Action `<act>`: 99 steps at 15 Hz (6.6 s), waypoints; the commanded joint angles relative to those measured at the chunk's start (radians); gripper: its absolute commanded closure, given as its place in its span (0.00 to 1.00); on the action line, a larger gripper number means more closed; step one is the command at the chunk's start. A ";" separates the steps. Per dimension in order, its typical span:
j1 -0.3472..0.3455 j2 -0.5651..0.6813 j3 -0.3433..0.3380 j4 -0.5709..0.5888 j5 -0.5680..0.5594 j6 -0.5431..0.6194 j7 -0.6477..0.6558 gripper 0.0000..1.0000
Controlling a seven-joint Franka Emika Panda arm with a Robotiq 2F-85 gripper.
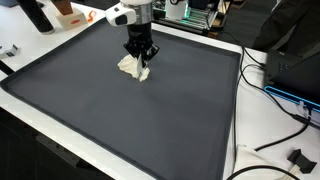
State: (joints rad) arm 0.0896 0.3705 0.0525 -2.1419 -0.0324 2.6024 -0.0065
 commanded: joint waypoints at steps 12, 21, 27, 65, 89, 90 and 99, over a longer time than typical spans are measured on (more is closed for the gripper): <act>-0.003 0.000 0.003 0.002 -0.002 -0.003 0.001 0.96; -0.003 0.000 0.003 0.002 -0.002 -0.003 0.001 0.96; 0.016 -0.041 -0.022 -0.020 -0.019 0.002 0.076 0.99; 0.148 0.093 -0.115 0.292 -0.485 -0.732 1.224 0.99; 0.237 0.228 -0.077 0.411 -0.634 -0.942 1.184 0.99; 0.239 0.230 -0.074 0.411 -0.651 -0.940 1.181 0.99; 0.232 0.213 -0.034 0.388 -0.803 -0.893 1.149 0.99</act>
State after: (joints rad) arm 0.3328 0.5931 -0.0037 -1.7418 -0.7888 1.6879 1.1731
